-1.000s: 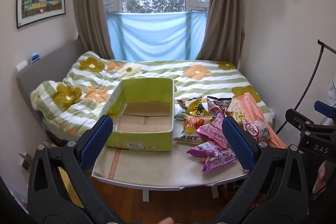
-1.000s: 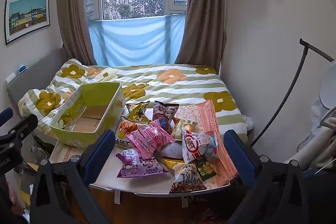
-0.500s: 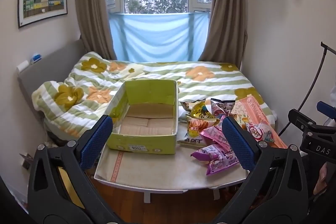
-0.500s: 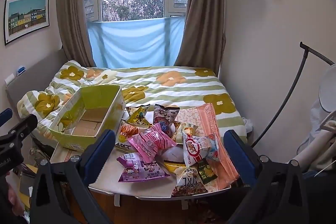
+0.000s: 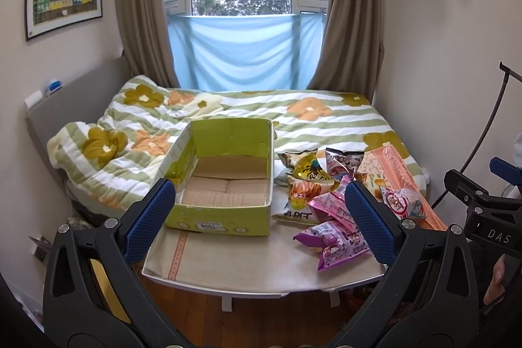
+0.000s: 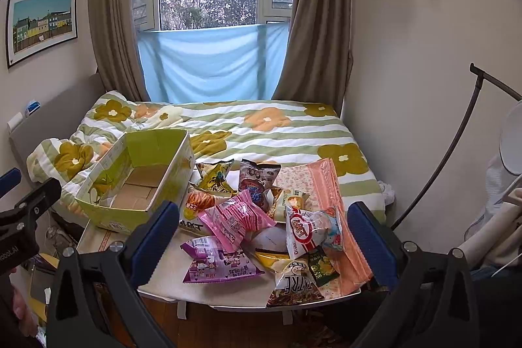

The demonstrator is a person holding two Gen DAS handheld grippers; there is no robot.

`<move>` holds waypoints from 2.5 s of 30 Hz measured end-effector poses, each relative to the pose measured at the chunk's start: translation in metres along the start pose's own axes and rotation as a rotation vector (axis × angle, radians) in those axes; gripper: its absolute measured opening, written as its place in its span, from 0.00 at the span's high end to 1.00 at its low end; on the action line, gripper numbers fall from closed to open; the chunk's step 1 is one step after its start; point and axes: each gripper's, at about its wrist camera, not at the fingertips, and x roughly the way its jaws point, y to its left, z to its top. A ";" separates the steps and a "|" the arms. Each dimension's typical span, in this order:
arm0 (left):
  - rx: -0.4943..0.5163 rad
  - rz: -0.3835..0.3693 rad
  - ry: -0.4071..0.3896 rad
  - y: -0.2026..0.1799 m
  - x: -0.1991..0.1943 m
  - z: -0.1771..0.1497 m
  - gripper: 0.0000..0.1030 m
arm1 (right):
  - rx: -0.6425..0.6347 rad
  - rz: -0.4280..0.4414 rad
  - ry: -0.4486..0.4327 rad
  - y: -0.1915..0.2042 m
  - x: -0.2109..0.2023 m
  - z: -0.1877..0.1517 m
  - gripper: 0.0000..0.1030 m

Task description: Organize snacks

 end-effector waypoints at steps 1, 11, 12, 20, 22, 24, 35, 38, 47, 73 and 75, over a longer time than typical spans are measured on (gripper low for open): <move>0.000 0.000 0.002 -0.001 0.000 0.000 0.00 | 0.001 0.001 0.002 0.000 0.000 0.000 0.00; 0.007 -0.015 0.005 -0.010 0.001 0.002 0.00 | 0.006 -0.003 0.008 -0.004 0.000 -0.002 0.00; 0.007 -0.016 0.005 -0.010 0.001 0.002 0.00 | 0.005 -0.002 0.007 -0.003 0.000 -0.002 0.00; 0.003 -0.021 0.010 -0.009 0.002 0.003 0.00 | 0.006 0.000 0.011 -0.004 0.001 -0.003 0.00; 0.005 -0.020 0.009 -0.010 0.002 0.003 0.00 | 0.007 0.002 0.012 -0.004 0.002 -0.004 0.00; 0.004 -0.023 0.010 -0.010 0.002 0.003 0.00 | 0.006 0.002 0.014 -0.003 0.001 -0.003 0.00; 0.004 -0.028 0.013 -0.011 0.002 0.001 0.00 | 0.004 0.001 0.016 -0.001 0.002 -0.002 0.00; 0.003 -0.027 0.013 -0.011 0.004 0.001 0.00 | 0.004 0.000 0.015 -0.001 0.002 -0.002 0.00; -0.004 -0.035 0.024 -0.007 0.007 0.002 0.00 | 0.004 0.001 0.016 -0.001 0.002 -0.002 0.00; 0.003 -0.094 0.108 -0.007 0.030 0.005 0.00 | 0.013 -0.006 0.066 -0.004 0.009 -0.005 0.00; 0.012 -0.114 0.139 -0.008 0.041 0.001 0.00 | 0.017 -0.013 0.078 -0.006 0.014 -0.008 0.00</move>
